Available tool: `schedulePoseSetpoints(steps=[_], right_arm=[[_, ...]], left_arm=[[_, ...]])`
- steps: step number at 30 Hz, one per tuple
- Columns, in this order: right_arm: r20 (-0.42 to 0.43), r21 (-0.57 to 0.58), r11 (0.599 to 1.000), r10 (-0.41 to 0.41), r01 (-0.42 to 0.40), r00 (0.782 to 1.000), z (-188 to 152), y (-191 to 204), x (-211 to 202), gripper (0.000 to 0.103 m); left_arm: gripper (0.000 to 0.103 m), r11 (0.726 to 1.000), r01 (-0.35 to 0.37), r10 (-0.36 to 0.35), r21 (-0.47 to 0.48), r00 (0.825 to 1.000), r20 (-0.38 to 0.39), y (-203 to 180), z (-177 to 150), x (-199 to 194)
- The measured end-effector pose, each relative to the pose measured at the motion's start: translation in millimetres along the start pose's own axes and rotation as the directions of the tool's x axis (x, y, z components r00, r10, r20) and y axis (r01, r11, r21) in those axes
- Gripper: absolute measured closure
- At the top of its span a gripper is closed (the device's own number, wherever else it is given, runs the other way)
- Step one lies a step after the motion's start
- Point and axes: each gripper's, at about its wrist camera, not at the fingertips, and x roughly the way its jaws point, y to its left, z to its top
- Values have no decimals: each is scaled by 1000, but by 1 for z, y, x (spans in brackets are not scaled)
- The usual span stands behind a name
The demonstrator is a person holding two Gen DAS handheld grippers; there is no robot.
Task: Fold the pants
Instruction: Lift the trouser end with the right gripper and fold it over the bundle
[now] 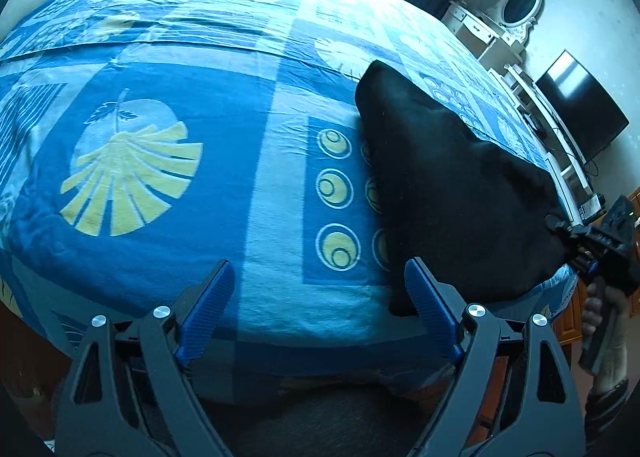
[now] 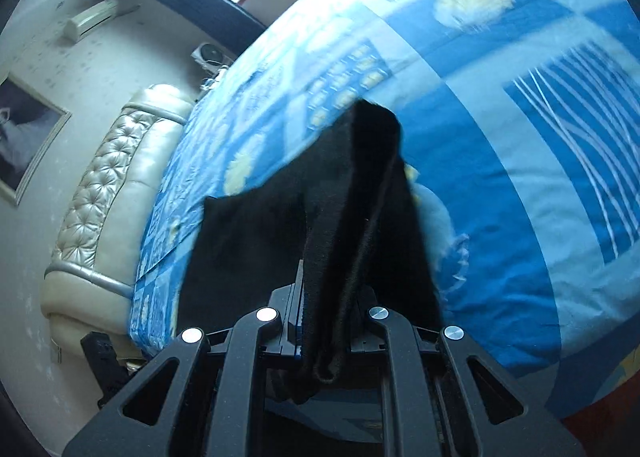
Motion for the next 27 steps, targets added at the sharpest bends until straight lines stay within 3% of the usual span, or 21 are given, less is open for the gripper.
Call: schedulePoseSetpoints(steps=[8,14,27], right_arm=[[-8,64,995,77,-76,997,-7,-29,17,90],[-5,78,990,122,-122,992,-9,-41,15,90],[17,109,971,213,-214,977,-14,-65,11,89]], left_arm=[[16,999,40,-40,-29,999,1,-11,11,4],[16,999,-15,15,53,1000,4,-32,17,17],[11,996,-56,59,62,997,-41,-28,13,34]])
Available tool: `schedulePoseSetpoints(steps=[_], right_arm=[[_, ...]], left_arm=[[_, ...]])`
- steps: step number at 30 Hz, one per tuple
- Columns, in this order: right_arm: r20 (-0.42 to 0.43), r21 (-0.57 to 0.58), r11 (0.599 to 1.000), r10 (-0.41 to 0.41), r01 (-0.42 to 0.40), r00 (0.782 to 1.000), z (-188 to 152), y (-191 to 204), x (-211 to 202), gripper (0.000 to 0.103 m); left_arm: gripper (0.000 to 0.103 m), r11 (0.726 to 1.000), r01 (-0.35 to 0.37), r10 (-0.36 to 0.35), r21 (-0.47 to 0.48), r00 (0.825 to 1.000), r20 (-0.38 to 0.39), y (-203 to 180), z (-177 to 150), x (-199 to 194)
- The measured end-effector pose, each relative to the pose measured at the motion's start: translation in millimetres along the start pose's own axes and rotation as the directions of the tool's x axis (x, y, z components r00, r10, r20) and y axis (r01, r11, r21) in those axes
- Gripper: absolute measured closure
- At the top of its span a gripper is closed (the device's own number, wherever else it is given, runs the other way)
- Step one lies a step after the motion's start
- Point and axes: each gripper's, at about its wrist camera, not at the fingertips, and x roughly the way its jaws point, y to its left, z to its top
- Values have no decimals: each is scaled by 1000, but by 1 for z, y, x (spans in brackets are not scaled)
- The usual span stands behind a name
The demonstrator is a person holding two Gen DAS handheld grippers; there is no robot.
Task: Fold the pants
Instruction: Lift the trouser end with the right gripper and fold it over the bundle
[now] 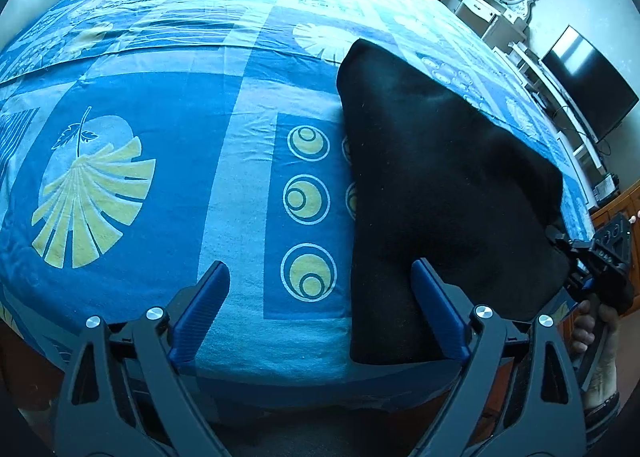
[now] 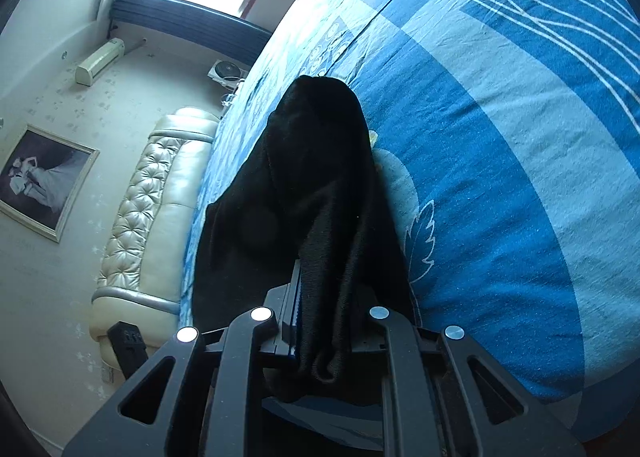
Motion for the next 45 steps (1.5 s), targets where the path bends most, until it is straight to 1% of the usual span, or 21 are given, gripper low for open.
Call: schedulePoseSetpoints(steps=[9,17,18,19,21,23,24,25,26,28,30,31,32,34,35,38,40,41,42,43,45], right_arm=[[10,-4,1000,10,-10,1000,-1,-3,-15,83],[40,19,1000,-21,20,999,-5,-7,-32,78],[45,26,999,-26,25,999,-5,-8,-36,75],[55,35,998,-47,46,997,-6,-9,-40,67],[75,55,993,-112,108,991,-7,-13,-51,46],[91,86,993,-90,82,992,-8,-18,-63,45],[108,110,992,-75,63,991,-8,-21,-73,43],[125,126,991,-62,46,990,-8,-24,-81,39],[144,138,990,-40,20,989,-8,-26,-89,38],[157,148,989,-12,-12,987,-8,-26,-94,34],[157,152,988,-3,-21,988,-8,-25,-92,31],[151,150,988,1,-24,989,-8,-25,-89,30],[141,149,988,6,-27,990,-8,-22,-82,30],[106,151,988,13,-29,994,-8,-18,-65,30],[87,149,988,11,-24,996,-9,-16,-57,30],[26,134,991,14,-17,1000,-10,-10,-30,30],[3,132,991,25,-25,1000,-12,-7,-17,29],[6,125,992,14,-15,1000,-12,-5,-12,28],[10,118,993,10,-11,1000,-13,-3,-11,25],[15,107,994,1,-3,1000,-13,0,-8,24],[16,75,997,-23,22,1000,-13,7,-3,24]], left_arm=[[8,1000,-1,1,0,1000,-16,4,1,8],[6,1000,4,-4,-1,1000,-24,6,1,11],[6,1000,4,-4,-1,1000,-24,6,1,11],[6,1000,9,-9,-1,1000,-24,7,1,11],[6,999,34,-34,-6,999,-22,10,1,8],[6,996,90,-91,-30,996,-20,19,2,0],[6,993,112,-113,-46,993,-18,26,2,-3],[6,989,133,-135,-64,991,-17,32,1,-5],[6,980,177,-180,-94,983,-22,41,-1,-7],[6,963,235,-242,-132,970,-37,50,-4,-5],[6,935,310,-325,-171,944,-66,57,-6,1],[6,925,335,-352,-179,933,-73,58,-7,3],[6,919,352,-369,-179,927,-71,56,-8,5],[6,919,362,-375,-157,925,-66,49,-5,7],[6,916,375,-388,-145,919,-74,44,-4,10],[6,913,385,-399,-136,912,-95,33,0,18],[6,909,393,-408,-138,907,-102,27,1,22],[6,904,402,-419,-147,902,-108,24,3,26],[6,901,406,-424,-153,899,-111,22,4,29],[6,898,409,-428,-161,897,-113,20,5,32],[6,897,406,-428,-173,896,-116,16,5,35]])
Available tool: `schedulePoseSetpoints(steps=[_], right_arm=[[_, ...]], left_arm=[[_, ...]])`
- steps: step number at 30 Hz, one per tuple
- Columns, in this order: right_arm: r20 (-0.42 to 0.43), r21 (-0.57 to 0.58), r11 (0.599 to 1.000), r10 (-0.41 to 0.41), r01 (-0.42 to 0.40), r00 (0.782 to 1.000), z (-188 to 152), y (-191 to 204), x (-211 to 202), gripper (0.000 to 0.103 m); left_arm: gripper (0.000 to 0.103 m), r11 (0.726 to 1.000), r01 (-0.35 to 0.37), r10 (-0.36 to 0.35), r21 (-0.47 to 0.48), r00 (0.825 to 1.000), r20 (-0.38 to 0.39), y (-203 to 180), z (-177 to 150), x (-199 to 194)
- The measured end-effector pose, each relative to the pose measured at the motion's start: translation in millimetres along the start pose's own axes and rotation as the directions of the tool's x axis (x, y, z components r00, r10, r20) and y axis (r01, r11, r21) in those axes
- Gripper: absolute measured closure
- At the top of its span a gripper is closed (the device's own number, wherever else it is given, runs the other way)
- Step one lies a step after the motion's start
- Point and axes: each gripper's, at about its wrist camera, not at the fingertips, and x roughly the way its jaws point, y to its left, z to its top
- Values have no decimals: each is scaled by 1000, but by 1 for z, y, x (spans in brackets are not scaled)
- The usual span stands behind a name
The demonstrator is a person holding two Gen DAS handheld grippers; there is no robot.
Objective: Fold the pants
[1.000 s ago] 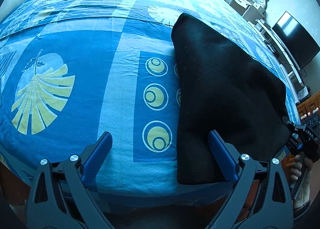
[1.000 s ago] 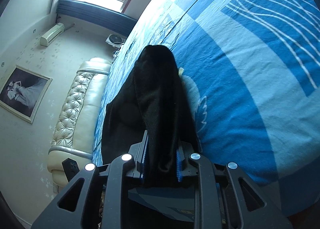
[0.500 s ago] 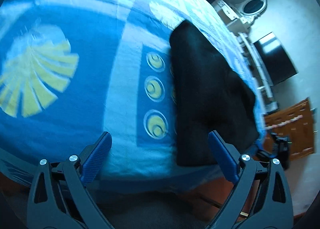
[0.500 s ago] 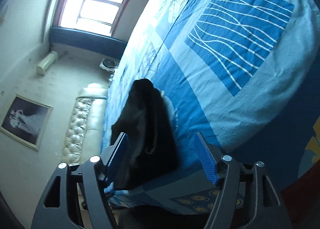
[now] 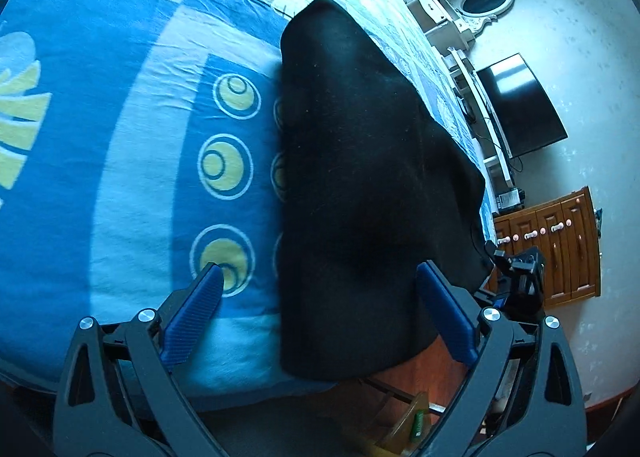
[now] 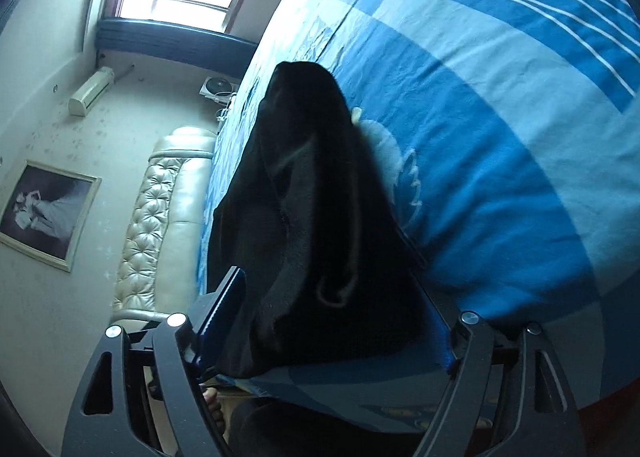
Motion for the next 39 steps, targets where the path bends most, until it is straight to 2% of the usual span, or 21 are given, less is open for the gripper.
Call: schedulePoseSetpoints(steps=[2,4,5,6,12,22,31,39], right_arm=[[1,-42,999,-28,28,1000,-2,6,1,26],[3,-61,996,-71,71,998,-4,9,1,38],[3,-65,995,-82,82,997,-3,9,2,41],[5,-70,994,-86,87,996,-4,9,2,44],[14,-86,991,-100,101,995,-6,15,7,48],[2,-116,989,-86,86,996,-11,39,27,48],[-77,-164,985,-63,49,995,-18,63,63,48],[-167,-212,977,-50,14,985,-32,95,106,48]], left_arm=[[9,1000,5,-5,-4,1000,0,-3,2,5],[28,1000,-4,4,9,1000,-5,-7,3,9],[44,1000,-2,3,24,1000,-23,-9,4,12],[50,1000,-2,4,31,999,-36,-11,4,15],[61,995,-54,57,86,998,-32,-19,2,13],[66,976,-145,143,165,989,24,-16,2,-8],[66,966,-219,212,138,975,61,11,1,-47],[66,959,-270,264,85,961,83,47,-2,-88]])
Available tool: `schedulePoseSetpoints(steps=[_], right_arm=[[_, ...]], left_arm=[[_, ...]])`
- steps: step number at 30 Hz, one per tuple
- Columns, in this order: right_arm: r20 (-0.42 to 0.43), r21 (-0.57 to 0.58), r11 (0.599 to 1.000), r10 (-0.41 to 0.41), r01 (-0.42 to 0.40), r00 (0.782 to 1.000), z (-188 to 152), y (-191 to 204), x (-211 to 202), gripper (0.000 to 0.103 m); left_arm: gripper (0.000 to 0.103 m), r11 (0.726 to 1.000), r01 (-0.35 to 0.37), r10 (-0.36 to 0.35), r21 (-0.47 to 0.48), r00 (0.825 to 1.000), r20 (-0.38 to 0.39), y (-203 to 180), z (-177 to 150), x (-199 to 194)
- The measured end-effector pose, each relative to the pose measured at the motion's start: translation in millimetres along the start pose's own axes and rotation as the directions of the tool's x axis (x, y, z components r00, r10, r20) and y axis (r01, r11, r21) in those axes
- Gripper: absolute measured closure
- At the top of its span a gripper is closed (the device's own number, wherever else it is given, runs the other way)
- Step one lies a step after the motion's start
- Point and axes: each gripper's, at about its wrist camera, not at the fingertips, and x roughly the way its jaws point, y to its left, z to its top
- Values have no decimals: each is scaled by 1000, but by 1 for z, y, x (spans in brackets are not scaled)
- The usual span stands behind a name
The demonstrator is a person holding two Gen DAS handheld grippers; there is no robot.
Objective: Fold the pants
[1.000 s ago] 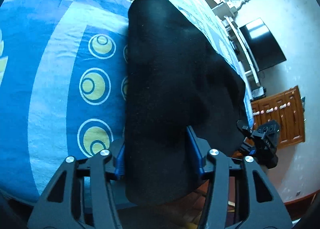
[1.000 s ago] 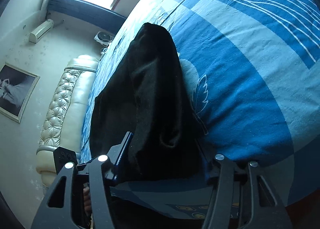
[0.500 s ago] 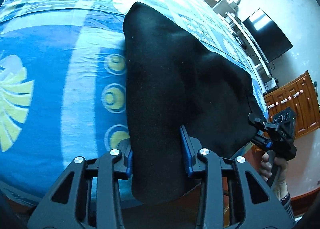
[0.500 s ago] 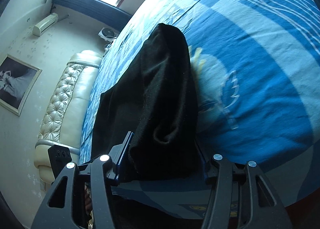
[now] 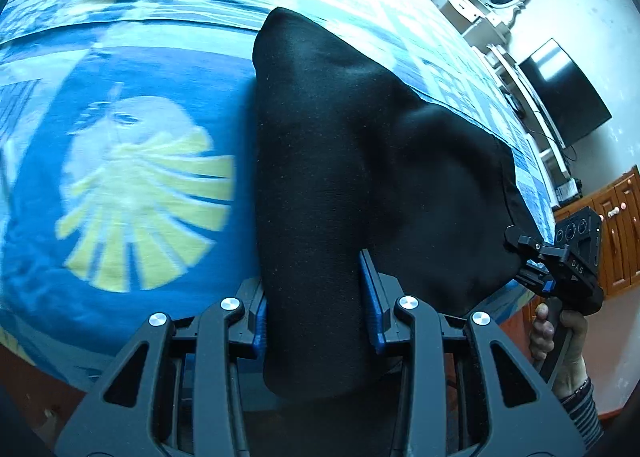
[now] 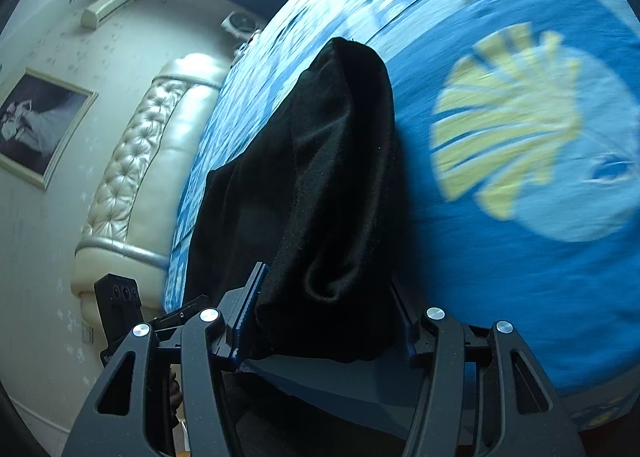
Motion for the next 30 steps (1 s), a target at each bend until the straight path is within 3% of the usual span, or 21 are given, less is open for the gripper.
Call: schedulePoseSetpoints(steps=[7,12,30], right_arm=[[-44,-25,999,22,-23,999,-10,14,23,48],[-53,-34,999,10,-11,999,-11,10,27,48],[-48,-44,999,12,-14,999,-15,9,27,50]], left_arm=[[66,999,-37,38,-24,999,21,18,-6,-18],[66,999,-20,22,-47,999,29,31,-9,-19],[64,999,-20,22,-48,999,37,30,-12,-15]])
